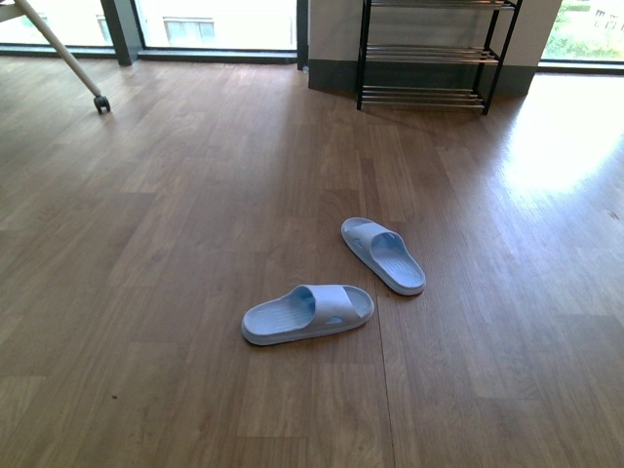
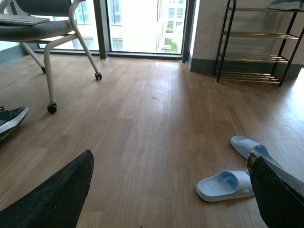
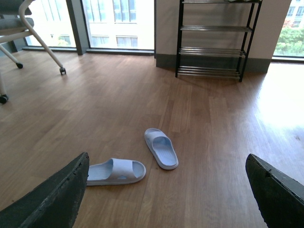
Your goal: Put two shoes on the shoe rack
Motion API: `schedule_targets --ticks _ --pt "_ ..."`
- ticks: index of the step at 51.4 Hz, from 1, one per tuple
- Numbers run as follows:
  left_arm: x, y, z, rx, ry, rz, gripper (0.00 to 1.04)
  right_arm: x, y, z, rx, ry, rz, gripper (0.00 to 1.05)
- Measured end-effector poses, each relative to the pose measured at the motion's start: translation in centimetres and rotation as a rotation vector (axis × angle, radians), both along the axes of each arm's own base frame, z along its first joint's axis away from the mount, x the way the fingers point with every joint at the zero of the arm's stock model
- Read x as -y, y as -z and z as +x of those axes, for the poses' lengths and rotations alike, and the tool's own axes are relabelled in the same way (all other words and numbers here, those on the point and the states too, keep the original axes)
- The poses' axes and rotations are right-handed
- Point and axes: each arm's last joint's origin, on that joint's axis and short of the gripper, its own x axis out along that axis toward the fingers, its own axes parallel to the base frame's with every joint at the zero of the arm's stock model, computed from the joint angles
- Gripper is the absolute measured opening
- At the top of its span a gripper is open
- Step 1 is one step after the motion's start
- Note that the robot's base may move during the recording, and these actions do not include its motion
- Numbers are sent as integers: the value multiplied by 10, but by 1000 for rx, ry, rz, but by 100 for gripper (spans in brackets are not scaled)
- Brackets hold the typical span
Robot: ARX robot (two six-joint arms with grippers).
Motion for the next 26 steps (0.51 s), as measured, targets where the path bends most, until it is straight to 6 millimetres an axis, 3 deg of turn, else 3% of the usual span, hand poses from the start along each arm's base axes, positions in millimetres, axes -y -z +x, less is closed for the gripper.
schedule_targets --ticks 26 --pt "0 0 0 0 0 0 95 0 0 0 0 1 0 95"
